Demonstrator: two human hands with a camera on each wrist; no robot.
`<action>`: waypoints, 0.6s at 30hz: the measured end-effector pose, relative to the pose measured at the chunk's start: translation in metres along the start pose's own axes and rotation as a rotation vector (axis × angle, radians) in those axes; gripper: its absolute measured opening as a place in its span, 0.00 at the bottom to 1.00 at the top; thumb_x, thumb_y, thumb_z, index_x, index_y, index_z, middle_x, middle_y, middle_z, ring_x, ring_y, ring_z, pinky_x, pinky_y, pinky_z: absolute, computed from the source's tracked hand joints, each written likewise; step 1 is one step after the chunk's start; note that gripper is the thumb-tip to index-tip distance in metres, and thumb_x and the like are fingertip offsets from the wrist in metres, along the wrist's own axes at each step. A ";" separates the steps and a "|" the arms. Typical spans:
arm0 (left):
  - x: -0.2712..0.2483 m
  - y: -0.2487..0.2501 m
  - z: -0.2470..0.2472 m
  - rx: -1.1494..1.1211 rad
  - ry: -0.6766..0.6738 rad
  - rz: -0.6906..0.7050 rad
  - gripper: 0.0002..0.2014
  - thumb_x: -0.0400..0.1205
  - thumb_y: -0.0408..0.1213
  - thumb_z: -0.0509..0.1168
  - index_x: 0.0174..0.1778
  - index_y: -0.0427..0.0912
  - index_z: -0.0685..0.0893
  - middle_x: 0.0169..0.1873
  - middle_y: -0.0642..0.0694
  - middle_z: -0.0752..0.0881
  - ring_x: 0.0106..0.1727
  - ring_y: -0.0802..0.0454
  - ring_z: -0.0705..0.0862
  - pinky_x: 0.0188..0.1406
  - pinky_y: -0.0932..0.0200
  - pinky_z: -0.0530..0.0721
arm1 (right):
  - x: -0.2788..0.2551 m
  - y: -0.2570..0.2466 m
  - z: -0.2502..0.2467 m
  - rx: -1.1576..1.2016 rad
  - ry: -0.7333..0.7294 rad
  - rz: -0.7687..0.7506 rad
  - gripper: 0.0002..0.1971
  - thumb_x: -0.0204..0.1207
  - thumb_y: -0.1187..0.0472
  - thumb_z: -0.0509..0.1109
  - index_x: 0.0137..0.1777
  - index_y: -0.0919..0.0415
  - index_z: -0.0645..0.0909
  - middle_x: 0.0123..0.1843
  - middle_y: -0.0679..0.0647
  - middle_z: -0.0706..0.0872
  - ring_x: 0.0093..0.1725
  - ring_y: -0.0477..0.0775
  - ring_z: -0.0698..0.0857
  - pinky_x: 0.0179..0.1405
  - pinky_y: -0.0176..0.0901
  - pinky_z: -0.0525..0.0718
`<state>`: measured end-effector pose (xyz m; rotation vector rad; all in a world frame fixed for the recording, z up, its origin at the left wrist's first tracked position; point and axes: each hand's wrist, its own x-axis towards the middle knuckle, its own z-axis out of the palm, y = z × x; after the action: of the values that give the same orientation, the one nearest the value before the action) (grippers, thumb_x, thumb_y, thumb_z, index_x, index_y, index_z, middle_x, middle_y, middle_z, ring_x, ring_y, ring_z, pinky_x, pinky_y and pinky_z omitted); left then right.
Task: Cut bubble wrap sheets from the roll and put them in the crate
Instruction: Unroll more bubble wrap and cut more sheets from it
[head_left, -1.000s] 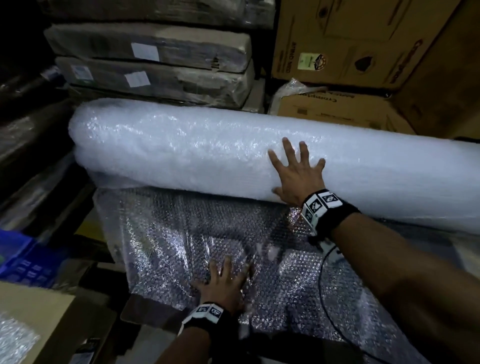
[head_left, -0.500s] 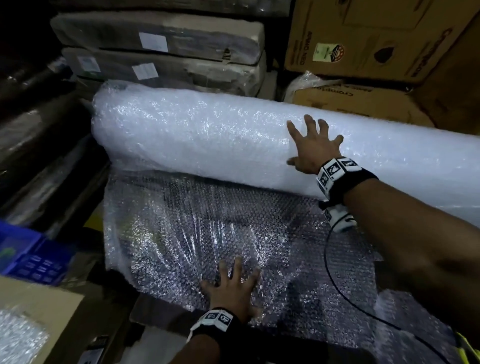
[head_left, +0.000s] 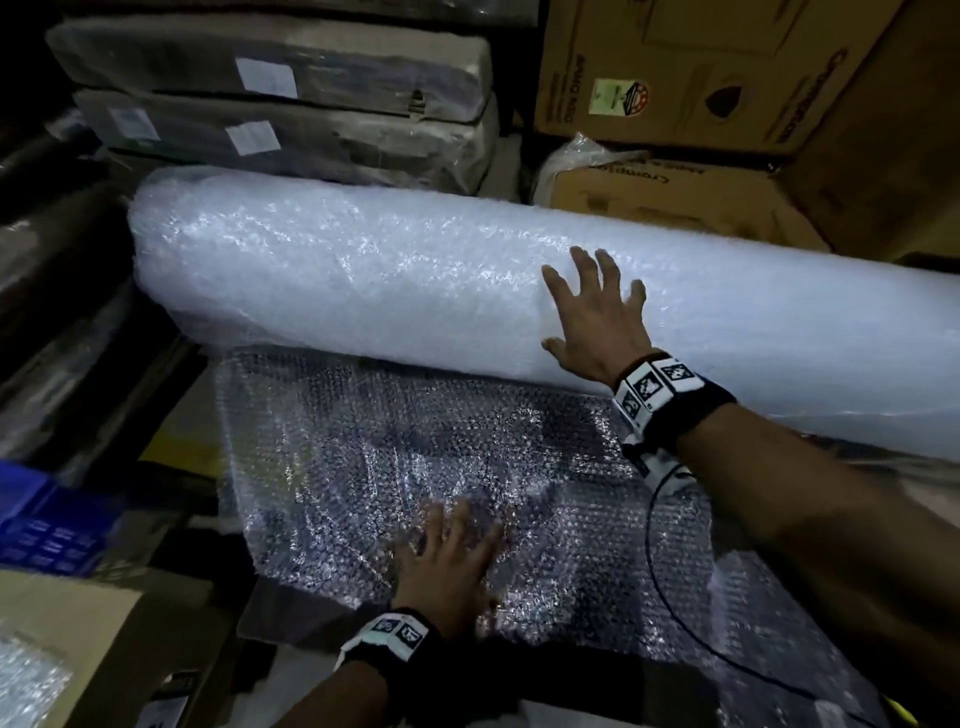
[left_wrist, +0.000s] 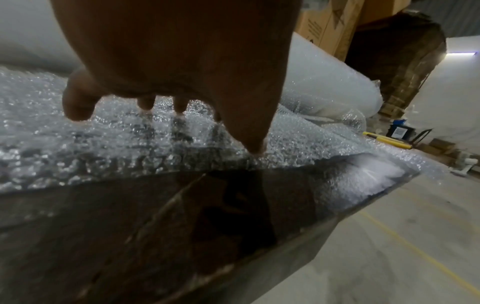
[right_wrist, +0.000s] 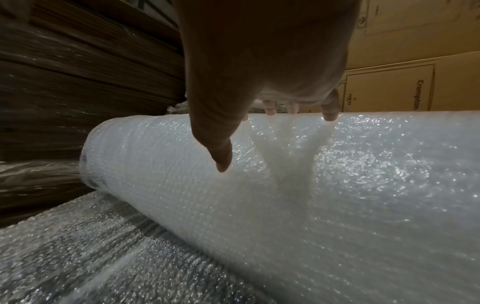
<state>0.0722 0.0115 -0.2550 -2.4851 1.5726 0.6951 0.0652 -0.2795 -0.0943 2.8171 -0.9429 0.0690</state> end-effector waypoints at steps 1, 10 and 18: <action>0.000 -0.001 0.003 0.003 -0.024 0.010 0.42 0.83 0.66 0.56 0.84 0.65 0.34 0.85 0.43 0.29 0.84 0.30 0.31 0.71 0.13 0.36 | -0.001 0.000 0.000 -0.003 -0.009 -0.009 0.46 0.75 0.43 0.74 0.86 0.49 0.51 0.89 0.60 0.46 0.87 0.70 0.46 0.75 0.83 0.61; -0.007 -0.006 0.023 0.010 -0.014 -0.005 0.41 0.82 0.67 0.56 0.84 0.69 0.37 0.87 0.45 0.33 0.86 0.32 0.35 0.73 0.15 0.41 | -0.011 0.012 -0.005 0.010 -0.018 -0.022 0.44 0.76 0.46 0.74 0.86 0.51 0.53 0.88 0.61 0.48 0.87 0.69 0.46 0.75 0.81 0.60; -0.008 -0.002 0.025 0.065 0.114 0.089 0.44 0.76 0.68 0.64 0.84 0.64 0.49 0.87 0.42 0.41 0.85 0.26 0.49 0.66 0.07 0.51 | -0.022 0.021 -0.005 0.027 -0.055 -0.029 0.44 0.78 0.47 0.73 0.87 0.52 0.51 0.89 0.61 0.46 0.87 0.68 0.44 0.78 0.79 0.58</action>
<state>0.0634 0.0277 -0.2735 -2.4610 1.7243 0.5131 0.0349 -0.2825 -0.0887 2.8708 -0.9194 0.0001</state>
